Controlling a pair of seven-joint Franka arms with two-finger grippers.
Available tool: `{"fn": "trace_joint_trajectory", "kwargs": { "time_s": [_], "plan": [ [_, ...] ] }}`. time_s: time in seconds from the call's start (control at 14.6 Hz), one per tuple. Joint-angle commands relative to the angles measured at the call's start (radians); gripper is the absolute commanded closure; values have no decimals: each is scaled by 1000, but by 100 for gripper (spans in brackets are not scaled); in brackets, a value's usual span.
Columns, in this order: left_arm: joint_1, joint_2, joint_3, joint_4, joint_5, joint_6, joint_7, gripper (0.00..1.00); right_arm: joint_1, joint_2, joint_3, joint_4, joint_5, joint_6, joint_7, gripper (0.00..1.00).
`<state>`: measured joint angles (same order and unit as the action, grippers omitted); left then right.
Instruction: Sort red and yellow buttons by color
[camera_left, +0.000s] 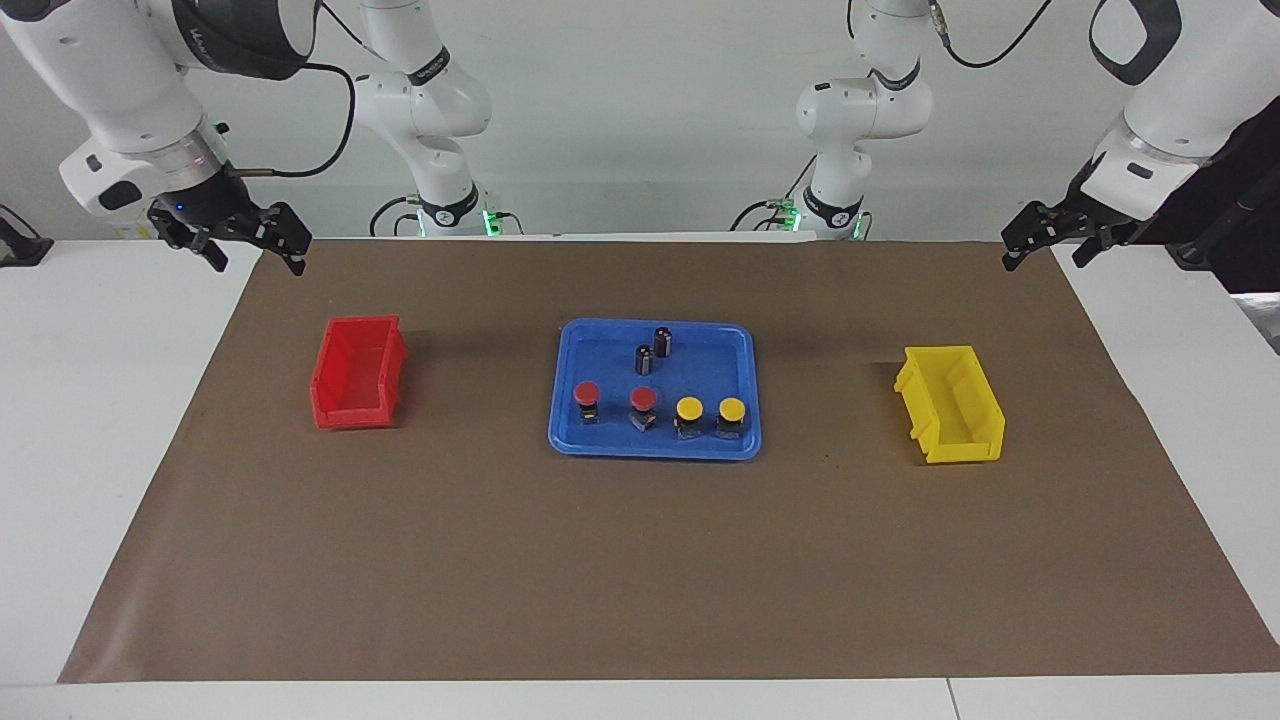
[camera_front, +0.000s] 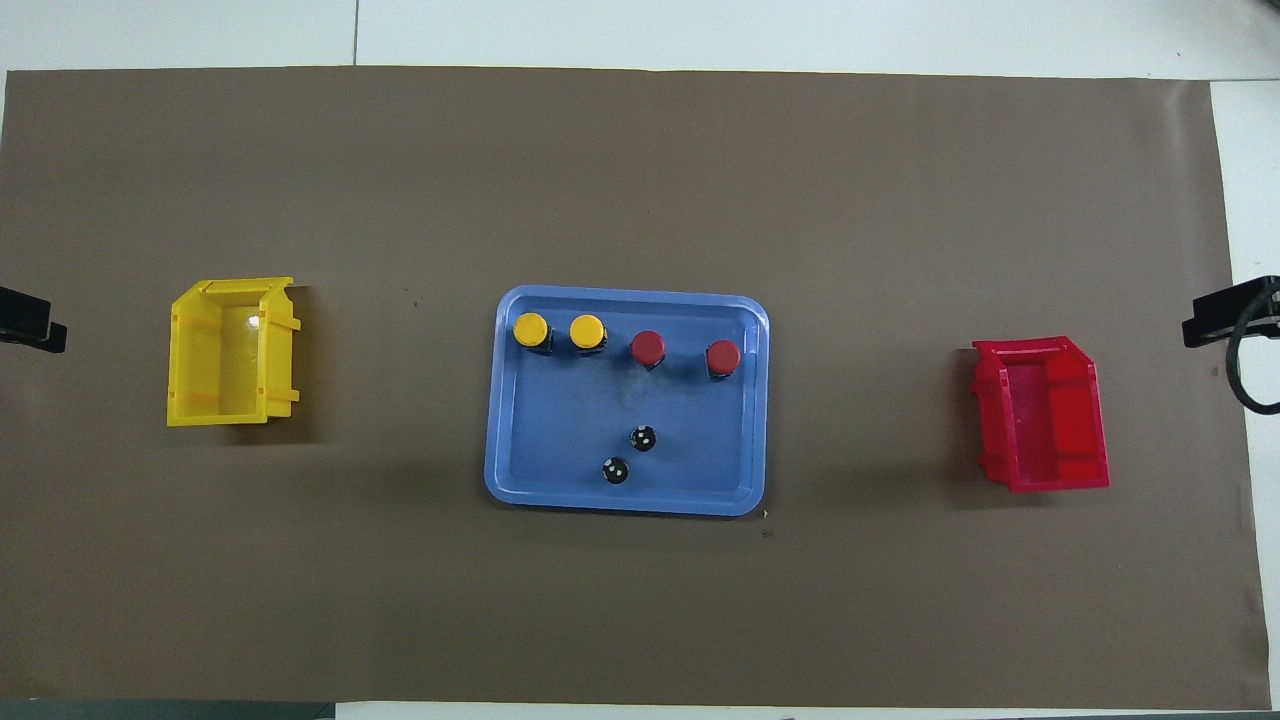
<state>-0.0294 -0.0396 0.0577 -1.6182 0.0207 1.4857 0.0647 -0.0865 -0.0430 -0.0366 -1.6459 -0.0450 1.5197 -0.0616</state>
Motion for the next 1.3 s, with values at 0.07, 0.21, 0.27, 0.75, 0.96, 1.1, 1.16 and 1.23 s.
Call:
{"fn": "trace_joint_trajectory", "kwargs": {
  "time_s": [0.07, 0.21, 0.27, 0.75, 0.96, 1.1, 1.16, 1.23],
  "plan": [
    [6, -10, -4, -3, -7, -15, 12, 0, -18, -6, 9, 0, -7, 11, -18, 0],
    [6, -10, -4, -3, -7, -15, 12, 0, -16, -6, 9, 0, -7, 11, -17, 0],
    [6, -10, -4, -3, -5, -15, 10, 0, -18, -6, 9, 0, -7, 11, -17, 0],
    [6, -10, -4, -3, -5, -15, 10, 0, -12, 6, 12, 27, -1, 33, -21, 0],
    [6, -10, -4, -3, -5, -15, 12, 0, 39, 55, 14, 132, 43, -9, 41, 0],
    [6, -10, -4, -3, -7, -15, 10, 0, 91, 128, 14, 225, 36, -61, 108, 0],
    [6, -10, -4, -3, -7, -15, 12, 0, 124, 177, 14, 303, 33, -81, 114, 0],
    [6, -10, -4, -3, -7, -15, 10, 0, 154, 225, 15, 370, 33, -105, 141, 0]
  ]
}}
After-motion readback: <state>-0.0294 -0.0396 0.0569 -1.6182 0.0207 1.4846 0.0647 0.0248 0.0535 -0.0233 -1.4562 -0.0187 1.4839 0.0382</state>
